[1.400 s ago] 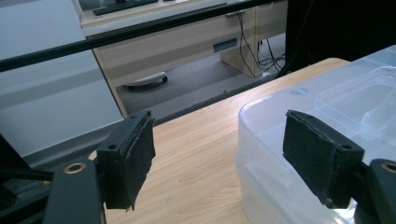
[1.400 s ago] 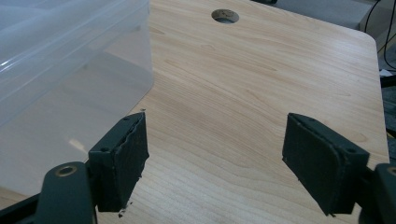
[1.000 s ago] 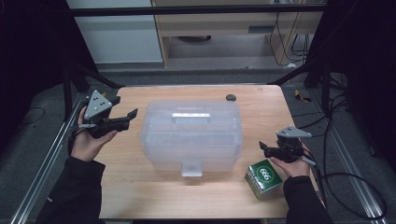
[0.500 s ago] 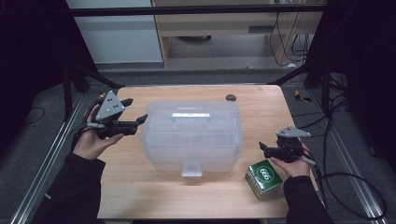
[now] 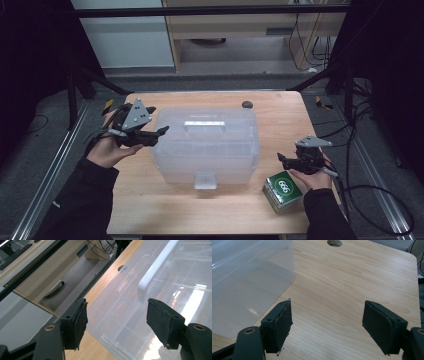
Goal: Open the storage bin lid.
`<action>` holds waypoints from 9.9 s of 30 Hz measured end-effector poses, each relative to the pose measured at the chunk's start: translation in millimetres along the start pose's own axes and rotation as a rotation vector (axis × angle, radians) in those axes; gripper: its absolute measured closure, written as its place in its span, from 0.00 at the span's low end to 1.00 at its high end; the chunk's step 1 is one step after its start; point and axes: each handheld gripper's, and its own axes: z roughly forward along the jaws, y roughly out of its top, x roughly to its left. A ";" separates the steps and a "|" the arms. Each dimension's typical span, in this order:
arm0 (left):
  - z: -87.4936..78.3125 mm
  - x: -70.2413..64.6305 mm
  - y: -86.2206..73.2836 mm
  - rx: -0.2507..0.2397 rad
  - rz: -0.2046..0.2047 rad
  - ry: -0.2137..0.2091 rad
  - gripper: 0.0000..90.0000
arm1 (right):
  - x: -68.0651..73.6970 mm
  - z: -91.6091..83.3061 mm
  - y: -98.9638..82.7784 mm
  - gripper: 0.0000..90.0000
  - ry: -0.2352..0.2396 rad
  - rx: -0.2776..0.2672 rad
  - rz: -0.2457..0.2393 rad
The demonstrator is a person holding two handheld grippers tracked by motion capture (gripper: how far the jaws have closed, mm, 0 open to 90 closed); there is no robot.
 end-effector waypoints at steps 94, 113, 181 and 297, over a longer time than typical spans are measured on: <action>84.4 -49.6 50.6 0.275 0.558 -0.002 0.72 | 4.4 0.3 2.4 0.44 0.055 0.022 -0.030; 86.5 -55.1 58.7 0.333 0.623 0.010 0.81 | 9.4 -8.5 9.6 0.54 0.083 -0.007 -0.035; 101.7 -11.3 72.0 0.223 0.404 0.113 0.76 | 50.0 -34.9 25.7 1.00 0.334 -0.098 -0.027; 9.3 -41.3 -127.4 -0.144 -0.531 -0.029 0.99 | 64.1 -24.3 41.6 1.00 0.374 -0.160 0.024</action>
